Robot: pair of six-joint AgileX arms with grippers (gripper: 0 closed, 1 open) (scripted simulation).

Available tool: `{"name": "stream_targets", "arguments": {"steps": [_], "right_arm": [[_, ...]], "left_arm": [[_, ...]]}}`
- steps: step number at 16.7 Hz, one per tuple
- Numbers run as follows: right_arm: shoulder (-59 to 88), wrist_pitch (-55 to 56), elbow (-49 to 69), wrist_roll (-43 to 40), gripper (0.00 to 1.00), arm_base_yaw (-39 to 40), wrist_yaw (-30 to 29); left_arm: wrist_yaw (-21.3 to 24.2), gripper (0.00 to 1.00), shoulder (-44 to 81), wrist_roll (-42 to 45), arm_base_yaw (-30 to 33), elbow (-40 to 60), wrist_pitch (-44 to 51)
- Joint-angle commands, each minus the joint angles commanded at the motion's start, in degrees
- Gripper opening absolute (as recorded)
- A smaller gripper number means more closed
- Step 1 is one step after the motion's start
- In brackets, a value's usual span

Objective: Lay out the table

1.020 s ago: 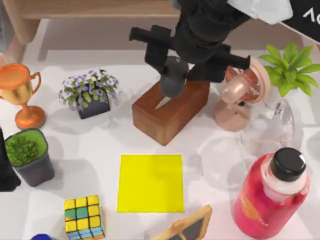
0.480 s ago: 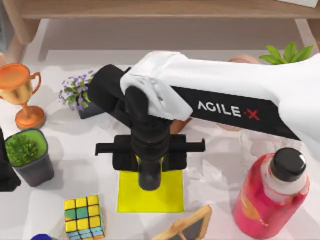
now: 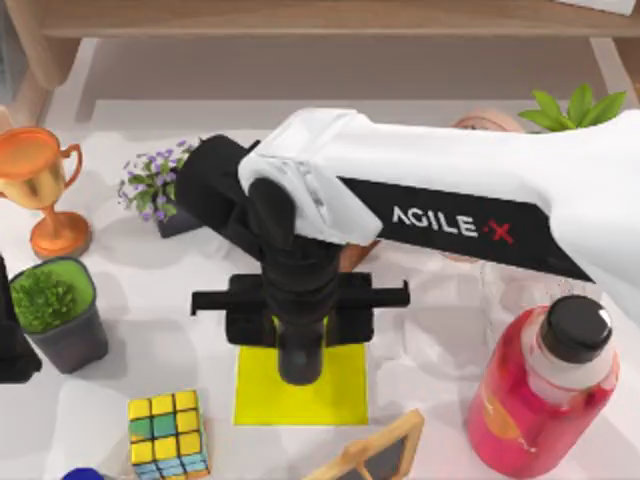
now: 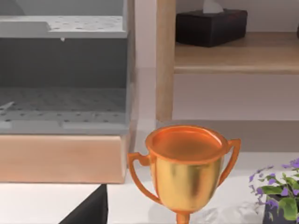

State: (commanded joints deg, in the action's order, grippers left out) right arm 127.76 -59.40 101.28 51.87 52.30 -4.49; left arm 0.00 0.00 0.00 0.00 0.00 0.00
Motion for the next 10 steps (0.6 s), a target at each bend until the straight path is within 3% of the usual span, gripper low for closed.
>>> {"name": "stream_targets", "arguments": {"steps": [10], "right_arm": [[-3.2, 6.9, 3.9, -2.9, 0.00, 0.6, 1.9]], "left_arm": [[0.0, 1.00, 0.0, 0.0, 0.0, 0.0, 0.0]]}}
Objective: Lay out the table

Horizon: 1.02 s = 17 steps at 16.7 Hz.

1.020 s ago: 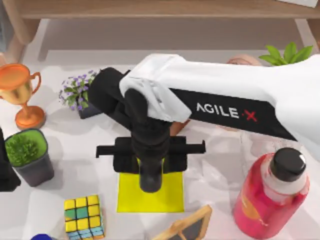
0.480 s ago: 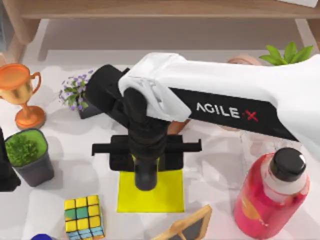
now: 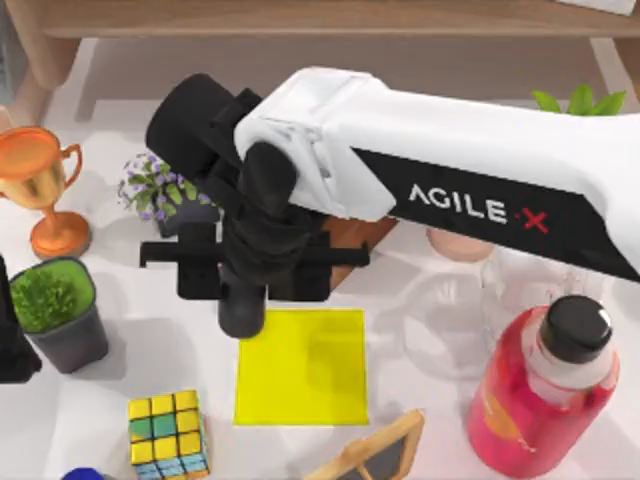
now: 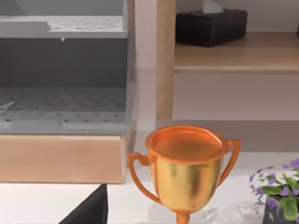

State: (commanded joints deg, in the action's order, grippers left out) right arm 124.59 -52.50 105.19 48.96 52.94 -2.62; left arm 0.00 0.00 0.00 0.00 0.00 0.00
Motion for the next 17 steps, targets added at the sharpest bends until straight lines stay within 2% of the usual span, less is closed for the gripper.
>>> {"name": "stream_targets", "arguments": {"steps": [9, 17], "right_arm": [[0.1, -0.3, -0.3, 0.1, 0.00, -1.2, -3.3], [3.7, -5.1, -4.9, 2.8, 0.00, -0.6, -2.2]], "left_arm": [[0.0, 1.00, 0.0, 0.0, 0.0, 0.0, 0.0], [0.0, 1.00, 0.0, 0.0, 0.0, 0.0, 0.0]]}}
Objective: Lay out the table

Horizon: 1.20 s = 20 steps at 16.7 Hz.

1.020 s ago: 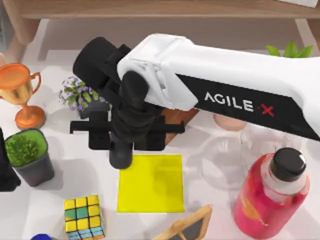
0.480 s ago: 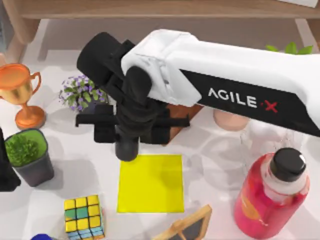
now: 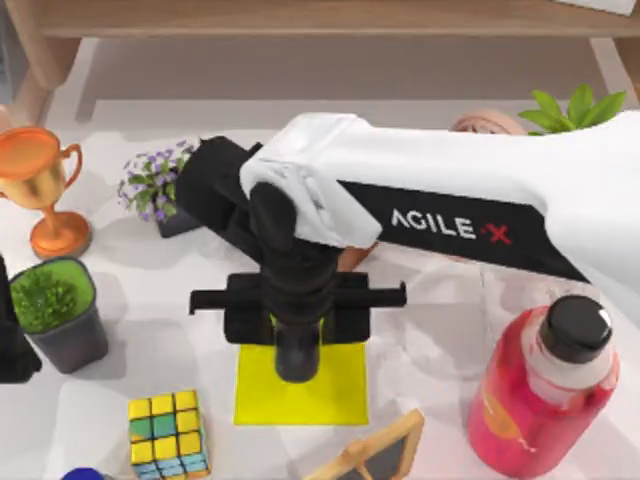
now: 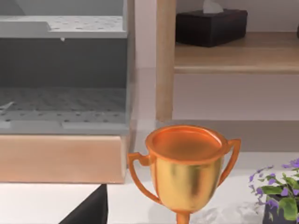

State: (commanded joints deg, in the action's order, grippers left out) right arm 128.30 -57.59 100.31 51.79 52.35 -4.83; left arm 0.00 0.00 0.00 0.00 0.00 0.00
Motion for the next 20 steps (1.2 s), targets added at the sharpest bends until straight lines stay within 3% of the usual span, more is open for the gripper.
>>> {"name": "stream_targets", "arguments": {"steps": [5, 18, 20], "right_arm": [[0.3, -0.2, -0.3, 0.1, 0.00, 0.0, 0.1], [0.3, -0.2, -0.3, 0.1, 0.98, 0.0, 0.1], [0.3, -0.2, -0.3, 0.1, 1.00, 0.0, 0.1]], "left_arm": [[0.0, 1.00, 0.0, 0.0, 0.0, 0.0, 0.0], [0.0, 1.00, 0.0, 0.0, 0.0, 0.0, 0.0], [0.0, 1.00, 0.0, 0.0, 0.0, 0.0, 0.0]]}}
